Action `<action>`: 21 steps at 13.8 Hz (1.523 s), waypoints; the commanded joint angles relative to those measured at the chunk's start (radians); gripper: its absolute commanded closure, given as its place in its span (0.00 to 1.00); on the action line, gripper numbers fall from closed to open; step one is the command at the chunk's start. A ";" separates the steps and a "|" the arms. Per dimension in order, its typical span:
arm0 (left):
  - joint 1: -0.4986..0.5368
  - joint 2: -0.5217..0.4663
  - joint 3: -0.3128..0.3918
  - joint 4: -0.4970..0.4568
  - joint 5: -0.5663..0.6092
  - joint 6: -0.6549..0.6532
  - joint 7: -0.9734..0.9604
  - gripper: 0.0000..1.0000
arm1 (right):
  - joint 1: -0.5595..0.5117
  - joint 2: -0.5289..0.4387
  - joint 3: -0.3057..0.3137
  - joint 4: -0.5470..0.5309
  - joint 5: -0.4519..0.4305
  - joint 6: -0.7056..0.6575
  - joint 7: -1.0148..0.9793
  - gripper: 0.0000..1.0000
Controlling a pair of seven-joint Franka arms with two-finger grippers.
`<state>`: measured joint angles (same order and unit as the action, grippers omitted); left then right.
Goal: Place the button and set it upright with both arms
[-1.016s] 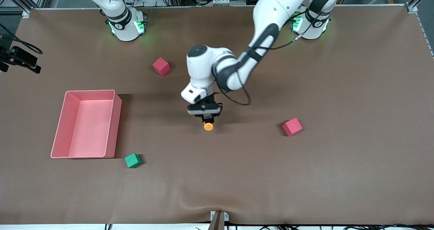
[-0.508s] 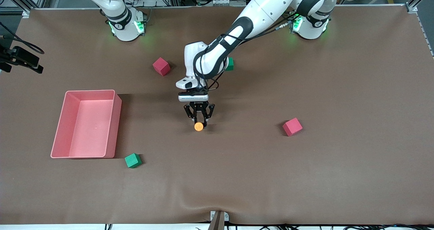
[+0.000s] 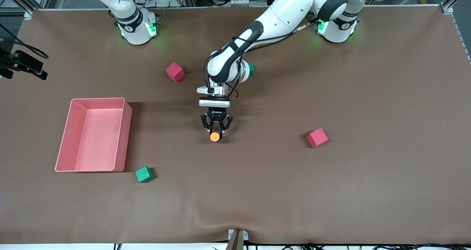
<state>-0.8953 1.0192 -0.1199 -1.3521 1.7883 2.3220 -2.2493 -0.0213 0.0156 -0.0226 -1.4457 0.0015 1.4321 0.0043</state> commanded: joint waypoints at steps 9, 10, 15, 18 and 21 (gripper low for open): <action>-0.022 -0.039 -0.032 0.056 -0.291 -0.016 -0.003 0.00 | 0.000 0.012 -0.003 0.022 0.017 -0.016 0.000 0.00; -0.034 -0.082 -0.043 0.056 -0.437 -0.038 0.067 0.00 | 0.000 0.012 -0.005 0.022 0.017 -0.016 0.000 0.00; 0.030 -0.410 -0.053 0.060 -1.244 -0.320 0.598 0.00 | -0.002 0.012 -0.007 0.022 0.017 -0.016 0.000 0.00; 0.178 -0.578 -0.057 0.060 -1.467 -0.513 0.793 0.00 | -0.002 0.012 -0.007 0.021 0.018 -0.018 0.000 0.00; 0.349 -0.711 -0.061 0.060 -1.508 -0.745 1.076 0.00 | -0.002 0.012 -0.007 0.019 0.018 -0.018 0.000 0.00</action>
<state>-0.6336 0.3972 -0.1662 -1.2372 0.3132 1.6548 -1.3082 -0.0213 0.0198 -0.0272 -1.4454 0.0030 1.4283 0.0044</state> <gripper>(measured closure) 0.000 0.000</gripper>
